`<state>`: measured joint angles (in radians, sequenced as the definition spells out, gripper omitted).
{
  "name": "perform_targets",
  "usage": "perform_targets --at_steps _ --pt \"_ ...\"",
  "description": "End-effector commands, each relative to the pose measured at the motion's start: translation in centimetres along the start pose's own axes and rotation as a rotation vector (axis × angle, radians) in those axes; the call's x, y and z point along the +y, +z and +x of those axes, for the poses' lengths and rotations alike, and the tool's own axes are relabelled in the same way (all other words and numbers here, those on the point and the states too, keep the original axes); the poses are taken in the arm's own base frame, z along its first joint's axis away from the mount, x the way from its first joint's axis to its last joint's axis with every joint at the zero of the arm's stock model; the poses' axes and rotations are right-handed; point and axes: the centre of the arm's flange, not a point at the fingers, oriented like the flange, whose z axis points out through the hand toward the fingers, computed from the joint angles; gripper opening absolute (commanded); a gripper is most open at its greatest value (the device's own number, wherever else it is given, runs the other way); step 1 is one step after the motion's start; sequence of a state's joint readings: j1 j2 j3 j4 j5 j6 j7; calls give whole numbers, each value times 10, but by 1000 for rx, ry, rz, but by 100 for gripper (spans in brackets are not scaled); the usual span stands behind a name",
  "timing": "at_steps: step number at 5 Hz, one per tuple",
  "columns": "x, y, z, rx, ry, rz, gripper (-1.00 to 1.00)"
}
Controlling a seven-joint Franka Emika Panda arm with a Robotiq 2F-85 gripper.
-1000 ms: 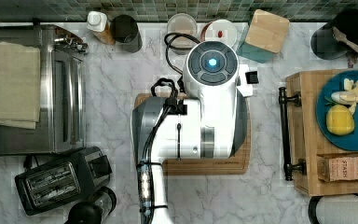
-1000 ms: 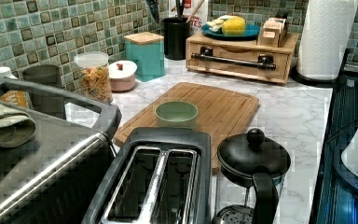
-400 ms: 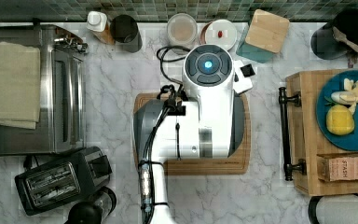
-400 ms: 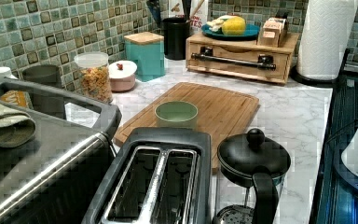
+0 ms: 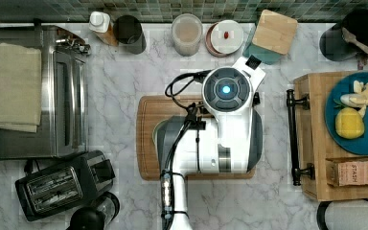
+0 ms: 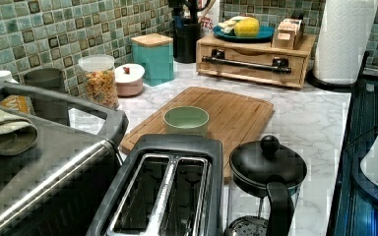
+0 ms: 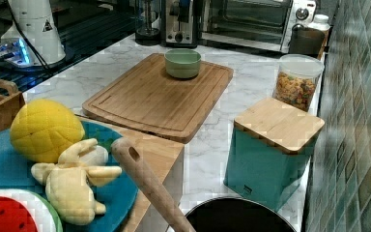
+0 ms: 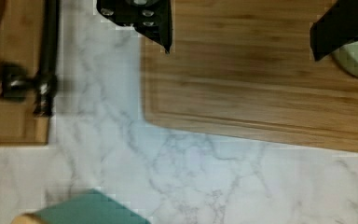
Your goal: Open the drawer.
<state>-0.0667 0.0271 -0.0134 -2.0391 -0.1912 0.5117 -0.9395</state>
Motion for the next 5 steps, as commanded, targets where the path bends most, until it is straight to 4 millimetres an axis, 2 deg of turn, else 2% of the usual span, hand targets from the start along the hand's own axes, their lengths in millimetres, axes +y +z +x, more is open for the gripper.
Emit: perform_targets --at_steps 1,2,3,4,5 --pt "109 61 -59 40 91 -39 100" --pt "122 79 -54 48 72 -70 100" --pt "128 83 -62 34 64 -100 100" --pt "142 93 -70 50 56 -94 100" --pt "144 107 -77 70 32 -102 100"
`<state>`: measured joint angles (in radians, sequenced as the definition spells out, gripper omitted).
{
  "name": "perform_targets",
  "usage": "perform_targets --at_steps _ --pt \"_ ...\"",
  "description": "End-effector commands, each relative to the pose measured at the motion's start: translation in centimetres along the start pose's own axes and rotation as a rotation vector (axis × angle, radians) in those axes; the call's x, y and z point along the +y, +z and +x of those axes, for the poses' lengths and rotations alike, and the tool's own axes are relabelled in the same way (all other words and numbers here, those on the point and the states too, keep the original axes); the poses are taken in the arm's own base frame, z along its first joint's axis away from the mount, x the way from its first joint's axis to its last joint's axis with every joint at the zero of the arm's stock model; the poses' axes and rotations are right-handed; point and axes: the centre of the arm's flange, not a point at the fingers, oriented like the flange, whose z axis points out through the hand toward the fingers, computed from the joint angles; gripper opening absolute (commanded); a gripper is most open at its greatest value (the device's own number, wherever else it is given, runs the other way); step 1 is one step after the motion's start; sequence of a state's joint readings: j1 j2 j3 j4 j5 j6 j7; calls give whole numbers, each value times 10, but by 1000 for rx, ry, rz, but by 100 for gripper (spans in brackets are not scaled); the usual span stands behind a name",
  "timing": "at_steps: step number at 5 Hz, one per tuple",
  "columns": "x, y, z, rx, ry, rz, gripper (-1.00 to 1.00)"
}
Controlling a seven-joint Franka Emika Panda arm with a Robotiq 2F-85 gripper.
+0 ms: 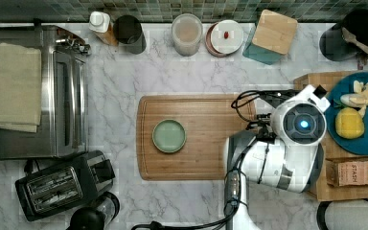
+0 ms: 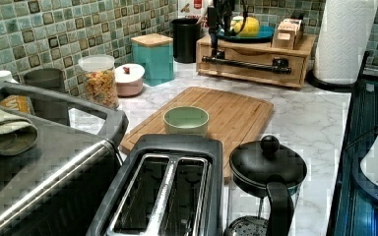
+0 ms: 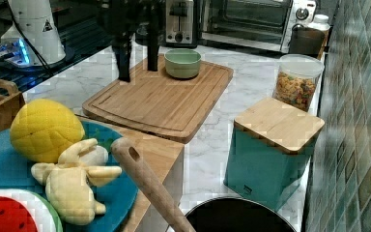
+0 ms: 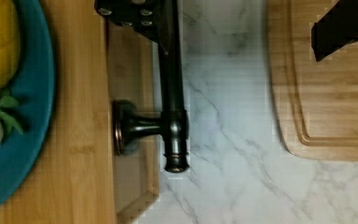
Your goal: Open the drawer.
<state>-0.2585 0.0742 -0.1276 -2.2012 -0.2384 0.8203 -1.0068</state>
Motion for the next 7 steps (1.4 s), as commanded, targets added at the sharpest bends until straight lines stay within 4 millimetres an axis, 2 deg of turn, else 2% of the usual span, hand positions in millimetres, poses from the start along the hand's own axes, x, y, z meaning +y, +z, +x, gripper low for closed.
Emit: perform_targets --at_steps 1,2,3,4,5,7 --pt "13 26 -3 23 -155 -52 100" --pt "12 45 -7 32 -127 -38 100" --pt "14 55 -10 17 -100 -70 100" --pt "21 65 -12 -15 -86 -113 100" --pt "30 84 -21 -14 -66 -103 100" --pt "21 107 -41 -63 31 -122 100"
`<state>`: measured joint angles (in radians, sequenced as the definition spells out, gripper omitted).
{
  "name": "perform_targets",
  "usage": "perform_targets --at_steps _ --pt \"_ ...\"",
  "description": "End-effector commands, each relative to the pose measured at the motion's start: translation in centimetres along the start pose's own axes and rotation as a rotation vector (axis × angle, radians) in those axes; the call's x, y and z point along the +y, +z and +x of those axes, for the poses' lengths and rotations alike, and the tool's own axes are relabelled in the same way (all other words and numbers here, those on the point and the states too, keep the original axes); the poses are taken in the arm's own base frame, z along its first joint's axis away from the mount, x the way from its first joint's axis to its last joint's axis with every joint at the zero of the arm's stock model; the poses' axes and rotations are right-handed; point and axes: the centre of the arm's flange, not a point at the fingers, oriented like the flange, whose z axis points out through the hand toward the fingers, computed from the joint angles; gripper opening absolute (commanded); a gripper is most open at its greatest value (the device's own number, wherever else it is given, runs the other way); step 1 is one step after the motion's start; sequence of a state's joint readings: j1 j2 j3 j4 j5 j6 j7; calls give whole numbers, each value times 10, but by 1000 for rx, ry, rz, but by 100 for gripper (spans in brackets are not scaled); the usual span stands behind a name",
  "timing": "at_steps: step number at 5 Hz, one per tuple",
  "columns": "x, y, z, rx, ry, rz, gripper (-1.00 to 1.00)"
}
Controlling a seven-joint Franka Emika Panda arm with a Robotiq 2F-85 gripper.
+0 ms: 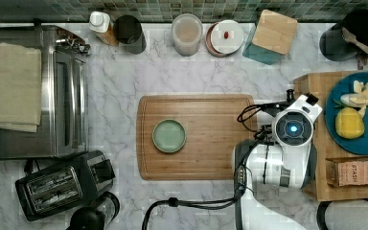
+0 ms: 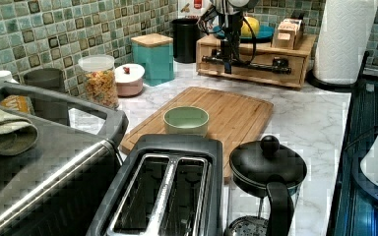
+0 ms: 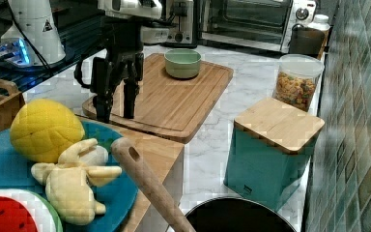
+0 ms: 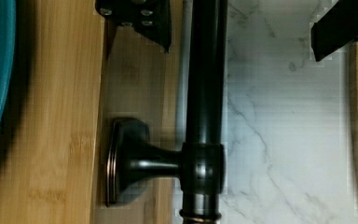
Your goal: Open the drawer.
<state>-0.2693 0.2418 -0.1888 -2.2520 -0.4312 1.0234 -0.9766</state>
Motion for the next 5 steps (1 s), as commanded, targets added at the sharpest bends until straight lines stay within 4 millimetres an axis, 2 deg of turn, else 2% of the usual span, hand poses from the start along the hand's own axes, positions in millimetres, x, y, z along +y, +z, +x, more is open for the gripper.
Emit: perform_targets --at_steps 1,3,4,5 --pt "-9 21 -25 -32 178 6 100" --pt "-34 35 -15 -16 207 64 100" --pt "-32 45 -13 -12 173 71 100" --pt "-35 46 -11 -50 160 69 100"
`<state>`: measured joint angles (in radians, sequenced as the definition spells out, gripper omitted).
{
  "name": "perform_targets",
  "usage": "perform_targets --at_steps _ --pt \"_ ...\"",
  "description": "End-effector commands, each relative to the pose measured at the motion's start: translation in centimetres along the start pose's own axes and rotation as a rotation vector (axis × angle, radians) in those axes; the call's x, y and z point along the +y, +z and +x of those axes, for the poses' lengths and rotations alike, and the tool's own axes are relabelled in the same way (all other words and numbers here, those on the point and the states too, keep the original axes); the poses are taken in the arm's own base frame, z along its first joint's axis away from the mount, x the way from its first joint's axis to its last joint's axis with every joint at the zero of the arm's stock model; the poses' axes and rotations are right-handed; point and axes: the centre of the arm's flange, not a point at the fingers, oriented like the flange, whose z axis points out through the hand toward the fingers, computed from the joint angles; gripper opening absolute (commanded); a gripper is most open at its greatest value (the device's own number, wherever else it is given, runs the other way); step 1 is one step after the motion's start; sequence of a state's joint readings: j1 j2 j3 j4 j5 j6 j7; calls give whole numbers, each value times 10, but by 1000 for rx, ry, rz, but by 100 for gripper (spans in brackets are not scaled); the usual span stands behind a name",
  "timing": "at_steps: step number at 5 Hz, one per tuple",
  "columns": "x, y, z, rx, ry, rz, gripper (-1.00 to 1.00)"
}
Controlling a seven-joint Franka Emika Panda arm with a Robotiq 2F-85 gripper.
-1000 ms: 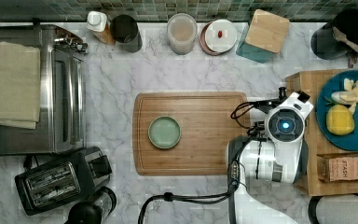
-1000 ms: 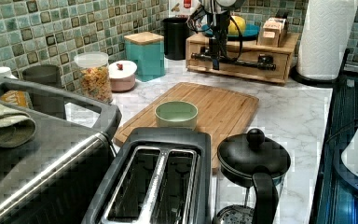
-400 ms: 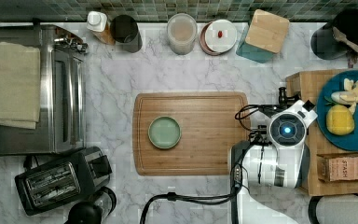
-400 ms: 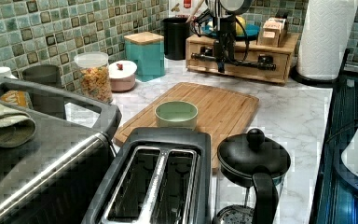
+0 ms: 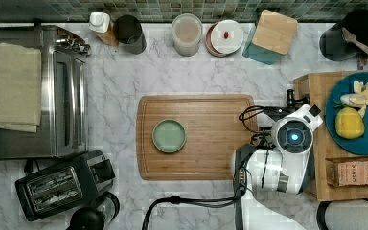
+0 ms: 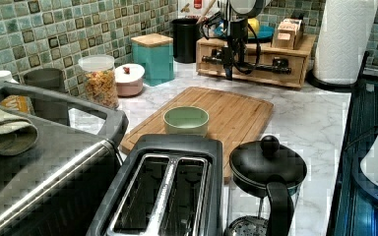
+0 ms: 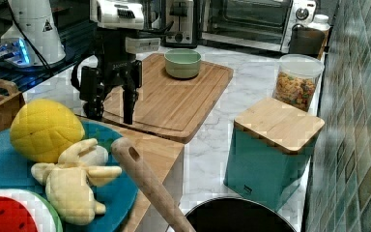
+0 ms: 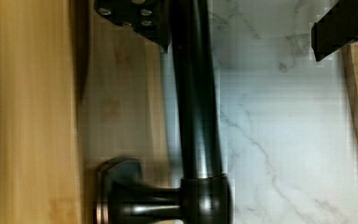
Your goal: Open the drawer.
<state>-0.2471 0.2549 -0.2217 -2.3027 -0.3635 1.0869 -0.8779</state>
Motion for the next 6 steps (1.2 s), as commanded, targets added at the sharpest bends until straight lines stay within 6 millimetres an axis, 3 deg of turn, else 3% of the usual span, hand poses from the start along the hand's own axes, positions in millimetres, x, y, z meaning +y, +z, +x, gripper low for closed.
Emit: perform_targets --at_steps 1,3,4,5,6 --pt "-31 32 9 -77 -58 59 100" --pt "-70 35 33 -136 -185 180 100" --pt "-105 15 33 -141 -151 197 100" --pt "-163 -3 30 -117 -126 230 100" --pt "-233 -23 21 -97 -90 253 100"
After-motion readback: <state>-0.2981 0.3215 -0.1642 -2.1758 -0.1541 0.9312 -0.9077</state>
